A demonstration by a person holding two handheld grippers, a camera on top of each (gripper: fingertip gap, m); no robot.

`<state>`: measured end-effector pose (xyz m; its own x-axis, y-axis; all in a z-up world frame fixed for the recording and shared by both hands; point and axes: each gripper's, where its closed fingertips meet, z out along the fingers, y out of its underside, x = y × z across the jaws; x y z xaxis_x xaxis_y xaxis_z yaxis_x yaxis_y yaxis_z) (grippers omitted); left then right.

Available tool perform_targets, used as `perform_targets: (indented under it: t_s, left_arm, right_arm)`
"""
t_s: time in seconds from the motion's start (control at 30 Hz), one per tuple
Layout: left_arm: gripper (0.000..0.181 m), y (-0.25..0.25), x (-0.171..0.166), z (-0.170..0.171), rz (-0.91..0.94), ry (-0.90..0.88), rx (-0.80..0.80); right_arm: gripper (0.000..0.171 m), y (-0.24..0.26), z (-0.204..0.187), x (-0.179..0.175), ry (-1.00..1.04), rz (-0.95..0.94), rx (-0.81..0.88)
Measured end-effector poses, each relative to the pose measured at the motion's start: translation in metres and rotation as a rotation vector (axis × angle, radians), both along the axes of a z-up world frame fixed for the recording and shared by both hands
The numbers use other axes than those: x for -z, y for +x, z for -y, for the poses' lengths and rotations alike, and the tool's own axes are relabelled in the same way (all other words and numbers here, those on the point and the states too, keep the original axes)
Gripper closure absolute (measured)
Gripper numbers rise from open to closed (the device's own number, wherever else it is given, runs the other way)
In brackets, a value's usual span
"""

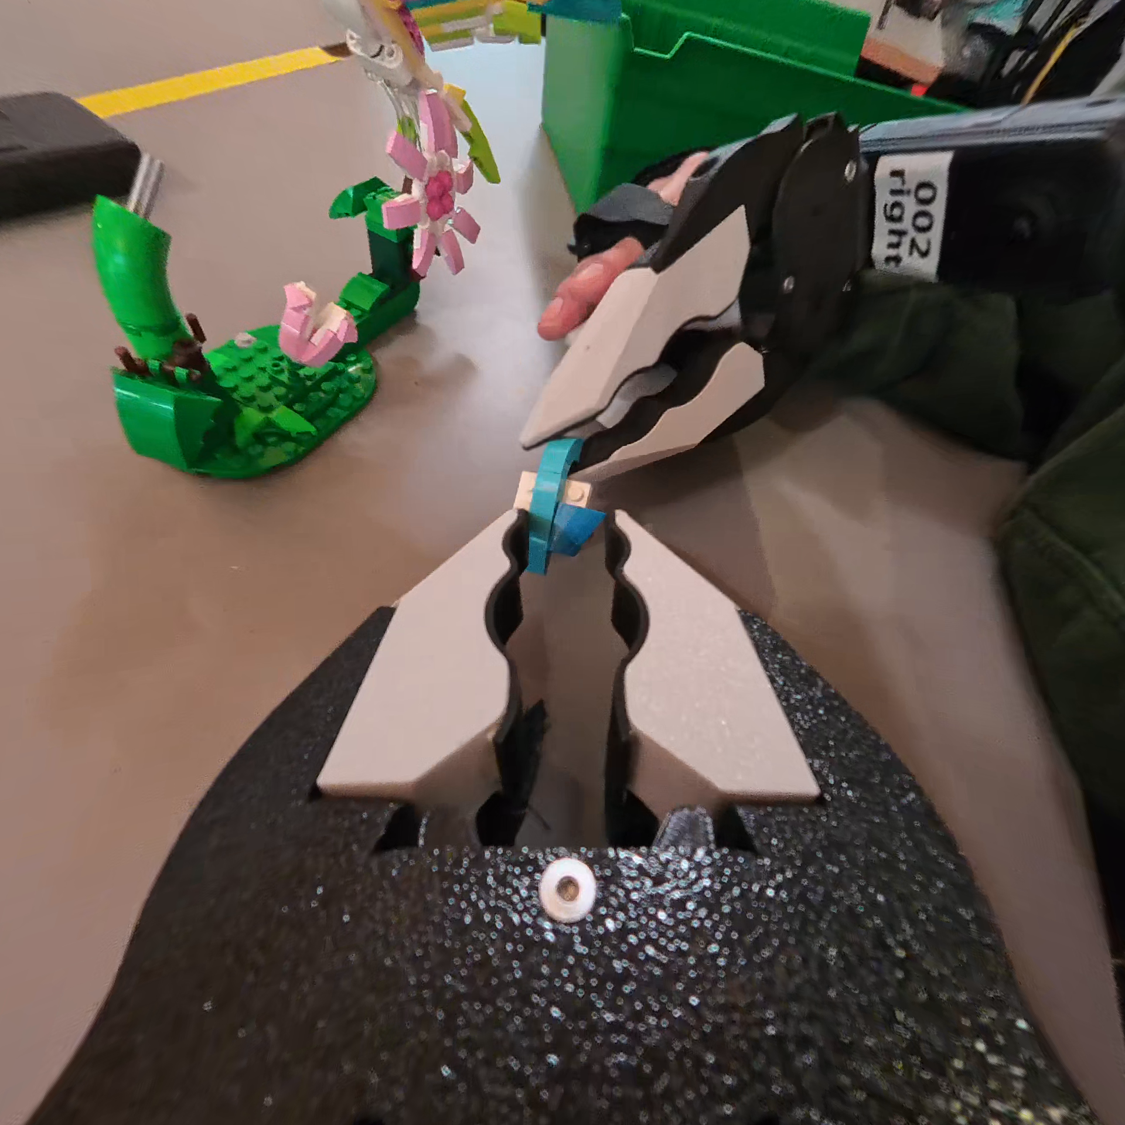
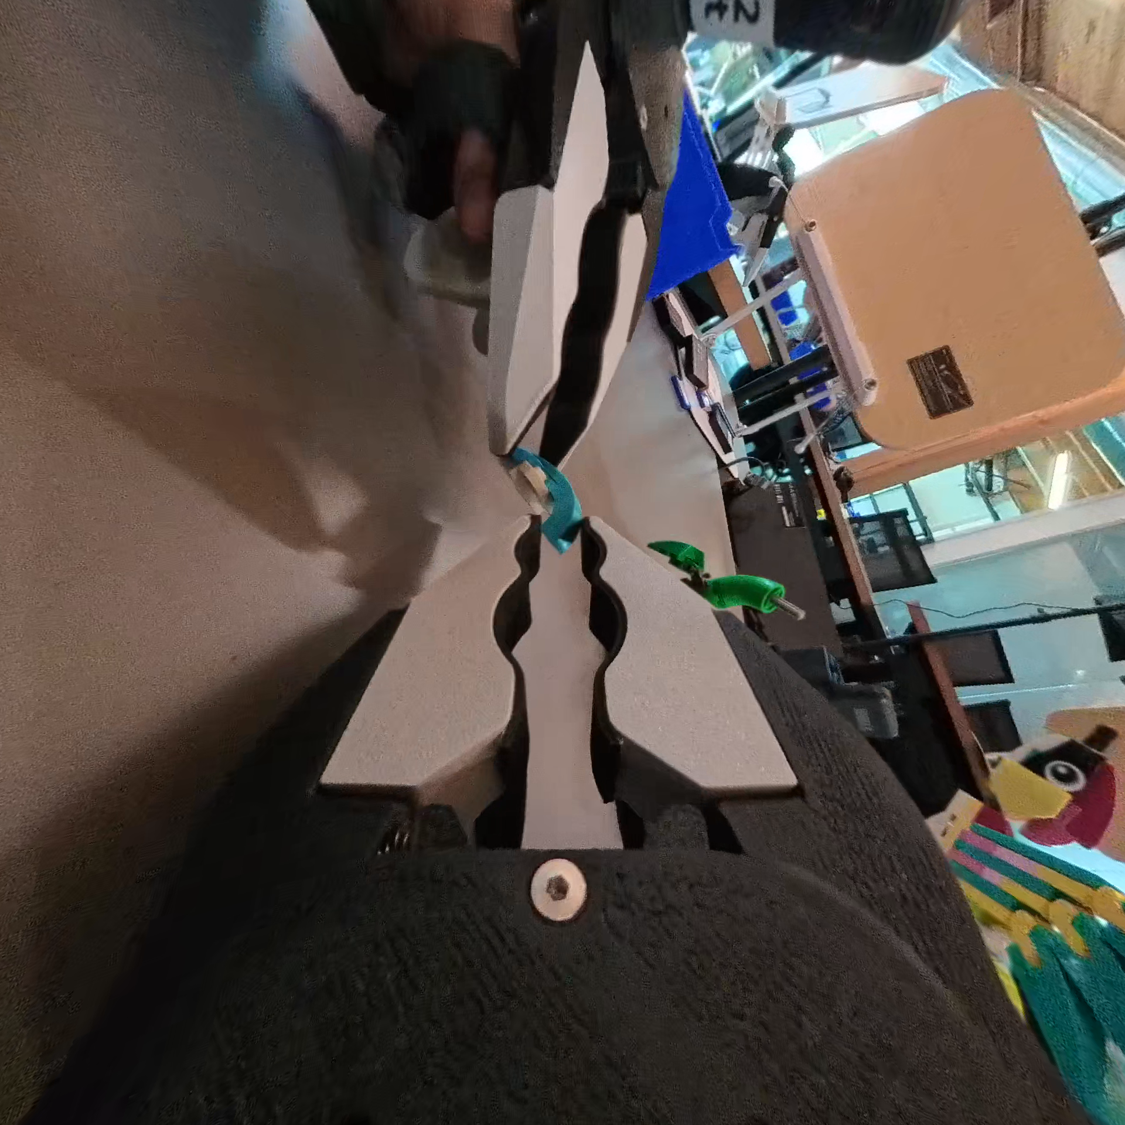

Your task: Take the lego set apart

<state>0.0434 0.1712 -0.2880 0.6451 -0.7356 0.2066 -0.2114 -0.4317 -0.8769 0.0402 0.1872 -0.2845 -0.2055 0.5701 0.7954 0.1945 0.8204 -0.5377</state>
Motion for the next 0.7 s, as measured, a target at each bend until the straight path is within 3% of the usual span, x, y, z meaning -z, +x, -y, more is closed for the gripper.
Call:
perform_targets:
  t_s: [0.03, 0.17, 0.3, 0.43, 0.53, 0.7]
  left_arm:
    - [0.158, 0.0, 0.001, 0.001, 0.005, -0.007, 0.007]
    - [0.149, 0.0, -0.008, -0.005, 0.007, 0.088, -0.035]
    - [0.13, -0.006, -0.014, -0.015, -0.254, 0.357, -0.092]
    - [0.149, -0.004, -0.008, -0.015, -0.497, 0.518, -0.075]
    - [0.165, -0.002, -0.011, -0.014, -0.485, 0.534, -0.068]
    - [0.168, -0.002, -0.017, -0.015, -0.402, 0.511, -0.097]
  right_arm:
    - [0.161, 0.0, 0.001, 0.0, 0.009, 0.001, -0.002]
    - [0.162, -0.002, -0.004, -0.004, -0.048, 0.0, 0.037]
    - [0.163, -0.003, -0.004, -0.004, -0.094, 0.008, 0.048]
    - [0.163, -0.003, -0.002, -0.006, -0.138, 0.008, 0.051]
    - [0.163, -0.003, -0.005, -0.009, -0.195, -0.002, 0.059]
    - [0.163, -0.002, -0.007, -0.014, -0.33, -0.02, 0.046]
